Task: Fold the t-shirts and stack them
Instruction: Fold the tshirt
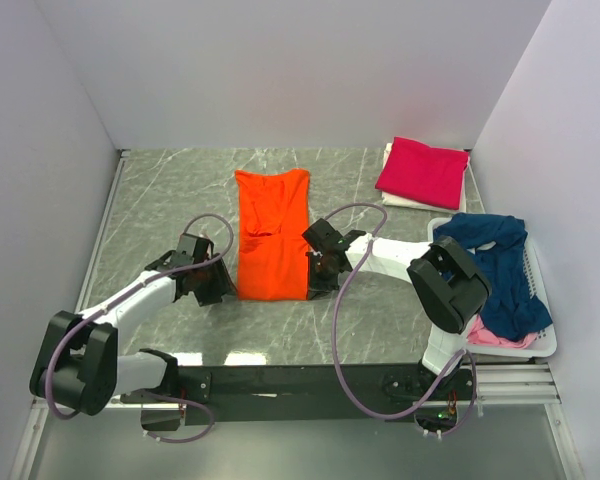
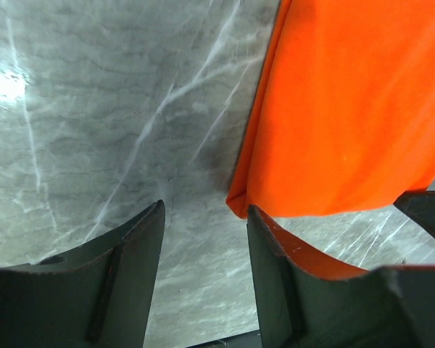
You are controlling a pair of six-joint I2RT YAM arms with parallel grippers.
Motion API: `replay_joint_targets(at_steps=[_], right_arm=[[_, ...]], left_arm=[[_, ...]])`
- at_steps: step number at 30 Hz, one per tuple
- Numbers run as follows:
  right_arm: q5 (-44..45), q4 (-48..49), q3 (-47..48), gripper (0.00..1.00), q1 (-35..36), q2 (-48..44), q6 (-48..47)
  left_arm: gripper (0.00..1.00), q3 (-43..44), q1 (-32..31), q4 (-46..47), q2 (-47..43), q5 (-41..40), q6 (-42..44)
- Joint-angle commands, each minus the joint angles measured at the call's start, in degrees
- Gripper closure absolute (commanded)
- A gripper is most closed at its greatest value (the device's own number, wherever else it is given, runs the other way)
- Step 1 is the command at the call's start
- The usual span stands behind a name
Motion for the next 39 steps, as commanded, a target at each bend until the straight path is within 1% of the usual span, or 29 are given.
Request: replay_joint_targets(at_steps=[1, 13, 19, 25, 30, 32, 39], right_arm=[[0.5, -1.4, -0.9, 0.91, 0.5, 1.6, 0.0], [0.4, -1.7, -0.5, 0.91, 0.6, 2.1, -0.3], [0.5, -1.8, -0.4, 0.92, 0.6, 2.2, -0.6], [0.6, -1.8, -0.1, 0.92, 0.6, 2.6, -0.8], [0.5, -1.8, 0.0, 0.92, 0.6, 2.8, -0.9], [0.5, -1.8, -0.1, 0.92, 0.5, 2.8, -1.0], [0.6, -2.1, 0.4, 0.93, 0.6, 3.2, -1.2]], left_arm=[[0.45, -1.1, 0.1, 3.3, 0.8, 2.6, -0.5], [0.46, -0.9, -0.7, 5.6, 5.1, 2.5, -0.1], [0.48, -0.9, -2.1, 4.4, 7.2, 1.3, -0.2], [0.54, -0.9, -4.5, 1.8, 9.5, -1.5, -1.2], [0.64, -0.3, -4.5, 0.0, 10.7, -3.2, -1.8], [0.66, -0.3, -4.5, -0.6, 10.9, -4.0, -1.9], [0.67, 0.5, -5.2, -2.5, 11.0, -4.9, -2.2]])
